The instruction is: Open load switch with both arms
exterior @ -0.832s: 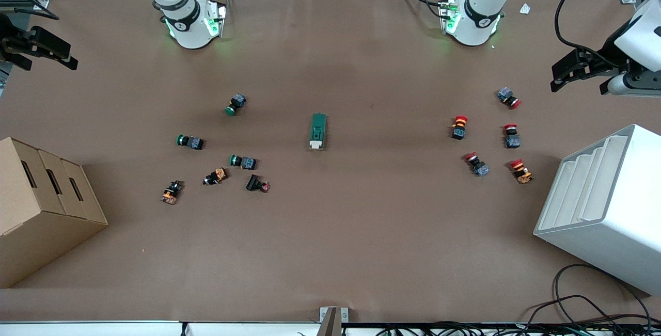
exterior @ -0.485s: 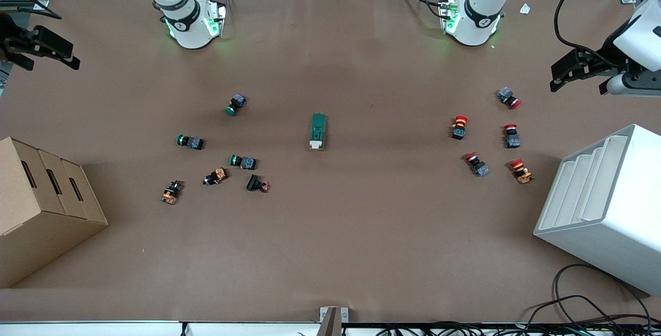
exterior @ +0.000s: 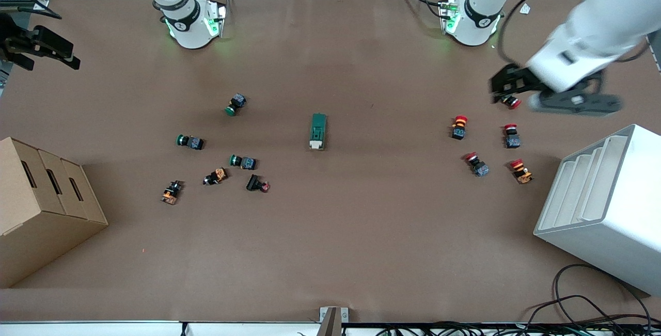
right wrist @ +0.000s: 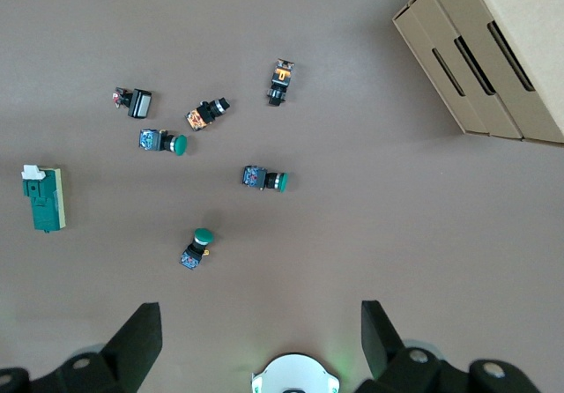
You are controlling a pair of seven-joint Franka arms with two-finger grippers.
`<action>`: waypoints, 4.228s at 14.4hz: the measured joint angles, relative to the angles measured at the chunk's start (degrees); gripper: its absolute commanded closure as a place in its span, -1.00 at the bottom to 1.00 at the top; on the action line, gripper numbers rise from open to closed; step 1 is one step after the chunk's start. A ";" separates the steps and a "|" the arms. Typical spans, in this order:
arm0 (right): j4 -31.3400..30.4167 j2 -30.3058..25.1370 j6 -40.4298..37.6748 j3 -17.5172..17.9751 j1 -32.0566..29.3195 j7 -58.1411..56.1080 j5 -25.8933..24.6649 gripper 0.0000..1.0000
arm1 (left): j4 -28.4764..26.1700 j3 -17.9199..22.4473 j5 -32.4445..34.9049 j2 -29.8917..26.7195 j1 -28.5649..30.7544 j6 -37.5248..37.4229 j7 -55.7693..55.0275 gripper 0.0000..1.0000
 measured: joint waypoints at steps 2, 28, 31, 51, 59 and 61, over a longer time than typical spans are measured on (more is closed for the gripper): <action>0.06 -0.02 0.02 0.00 0.00 0.00 0.00 -1.00 | -0.01 -1.81 0.09 2.68 -2.05 4.12 -3.83 -1.00; -0.46 22.14 14.59 0.83 19.65 48.90 9.01 -1.00 | -3.21 -2.50 45.92 36.27 -47.32 22.30 -105.15 -0.99; -0.75 26.13 20.44 0.89 26.22 60.87 9.01 -1.00 | -4.33 -2.54 57.68 39.12 -49.62 22.79 -113.31 -0.99; -0.91 46.62 40.48 0.79 40.75 89.60 14.83 -1.00 | -15.54 -2.32 95.00 42.26 -51.70 23.49 -130.25 -0.91; -0.92 46.69 39.87 0.03 40.74 89.77 14.68 -1.00 | -16.19 -2.19 98.39 43.04 -52.70 21.07 -131.11 -0.94; -0.89 46.69 39.52 -0.06 40.75 89.77 14.41 -1.00 | -16.21 -2.17 98.49 43.07 -52.74 21.04 -131.11 -0.94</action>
